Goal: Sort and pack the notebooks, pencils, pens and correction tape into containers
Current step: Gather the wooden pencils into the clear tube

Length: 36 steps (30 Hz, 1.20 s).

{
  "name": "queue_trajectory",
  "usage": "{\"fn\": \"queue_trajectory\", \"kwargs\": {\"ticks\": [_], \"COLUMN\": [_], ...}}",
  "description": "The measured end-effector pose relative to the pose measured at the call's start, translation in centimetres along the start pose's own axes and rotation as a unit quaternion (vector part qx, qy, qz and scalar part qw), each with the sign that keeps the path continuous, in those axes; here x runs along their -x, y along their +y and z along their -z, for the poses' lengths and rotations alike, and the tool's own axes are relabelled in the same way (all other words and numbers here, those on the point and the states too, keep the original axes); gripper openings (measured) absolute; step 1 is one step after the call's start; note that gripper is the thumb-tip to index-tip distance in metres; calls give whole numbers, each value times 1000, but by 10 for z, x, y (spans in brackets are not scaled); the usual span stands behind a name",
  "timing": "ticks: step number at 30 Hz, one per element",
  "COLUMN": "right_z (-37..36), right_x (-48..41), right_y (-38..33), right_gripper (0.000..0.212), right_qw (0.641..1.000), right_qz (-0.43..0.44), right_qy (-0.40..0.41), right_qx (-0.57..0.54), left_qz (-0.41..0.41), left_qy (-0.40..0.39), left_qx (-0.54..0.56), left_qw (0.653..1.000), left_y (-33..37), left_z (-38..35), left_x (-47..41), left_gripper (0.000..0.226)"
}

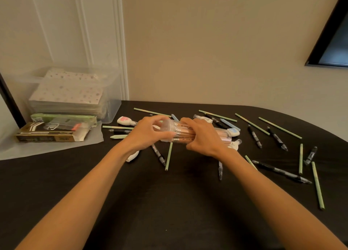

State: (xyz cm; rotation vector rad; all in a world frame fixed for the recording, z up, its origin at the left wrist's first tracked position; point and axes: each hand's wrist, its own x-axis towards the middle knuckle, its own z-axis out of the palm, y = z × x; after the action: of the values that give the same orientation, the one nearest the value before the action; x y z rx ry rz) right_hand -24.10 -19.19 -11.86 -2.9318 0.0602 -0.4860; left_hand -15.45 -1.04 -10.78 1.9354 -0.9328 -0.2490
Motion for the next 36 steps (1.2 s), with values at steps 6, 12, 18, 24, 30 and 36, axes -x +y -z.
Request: {"fn": "queue_trajectory", "kwargs": {"ticks": [6, 12, 18, 24, 30, 36], "right_z": [3, 1, 0, 1, 7, 18], "right_x": [0, 1, 3, 4, 1, -5], "right_y": [4, 6, 7, 4, 5, 6], "right_gripper": [67, 65, 65, 70, 72, 78], "right_qw": [997, 994, 994, 995, 998, 999], "right_qz": [1, 19, 13, 18, 10, -6], "right_qy": [62, 74, 76, 56, 30, -25], "right_qx": [49, 80, 76, 80, 55, 20], "left_qz": [140, 160, 170, 160, 43, -130], "left_qy": [2, -13, -25, -31, -6, 12], "left_qx": [192, 181, 187, 181, 85, -136], "left_qw": [971, 970, 967, 970, 995, 982], "left_y": [7, 12, 10, 9, 10, 14], "left_z": [0, -1, -4, -6, -5, -16], "left_x": [-1, -6, -6, -8, -6, -1], "left_gripper": [37, 42, 38, 31, 48, 66]}}
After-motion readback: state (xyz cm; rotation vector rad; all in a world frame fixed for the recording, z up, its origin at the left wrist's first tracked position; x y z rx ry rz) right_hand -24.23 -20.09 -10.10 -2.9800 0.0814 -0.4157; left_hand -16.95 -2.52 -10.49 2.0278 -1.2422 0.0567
